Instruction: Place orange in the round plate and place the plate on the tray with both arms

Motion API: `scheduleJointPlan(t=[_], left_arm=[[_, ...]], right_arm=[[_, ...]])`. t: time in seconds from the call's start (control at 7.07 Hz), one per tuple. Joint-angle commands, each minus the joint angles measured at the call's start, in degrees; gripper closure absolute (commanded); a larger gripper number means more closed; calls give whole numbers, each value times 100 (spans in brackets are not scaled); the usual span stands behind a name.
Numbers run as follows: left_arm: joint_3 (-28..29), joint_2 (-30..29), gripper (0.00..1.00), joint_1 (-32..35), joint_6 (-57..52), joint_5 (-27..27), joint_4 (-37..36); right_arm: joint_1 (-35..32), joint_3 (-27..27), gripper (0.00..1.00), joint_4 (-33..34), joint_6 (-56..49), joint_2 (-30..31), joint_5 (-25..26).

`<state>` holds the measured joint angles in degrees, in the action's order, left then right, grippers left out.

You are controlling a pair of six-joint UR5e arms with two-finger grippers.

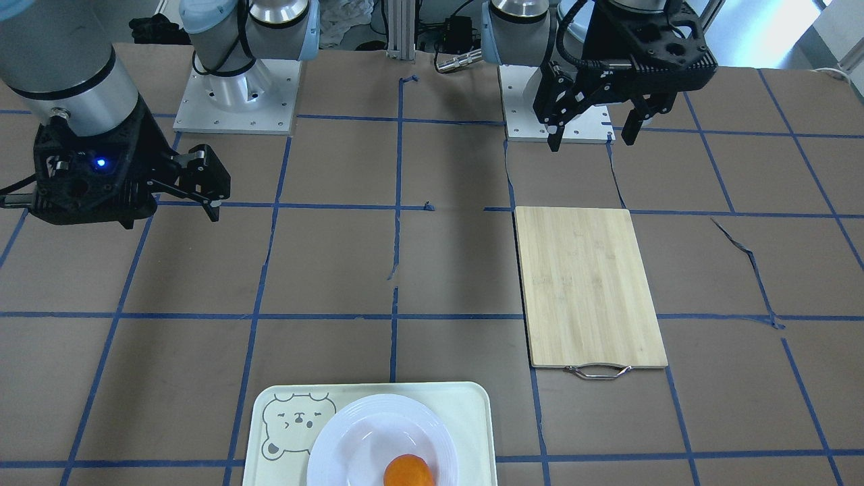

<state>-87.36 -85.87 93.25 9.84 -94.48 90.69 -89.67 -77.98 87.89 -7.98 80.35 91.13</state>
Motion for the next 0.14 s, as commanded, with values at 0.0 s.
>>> scheduleJointPlan(t=[0.0], left_arm=[[0,0,0,0,0,0,-8]], right_arm=[[37,-130,0,18,225,-2,-7]])
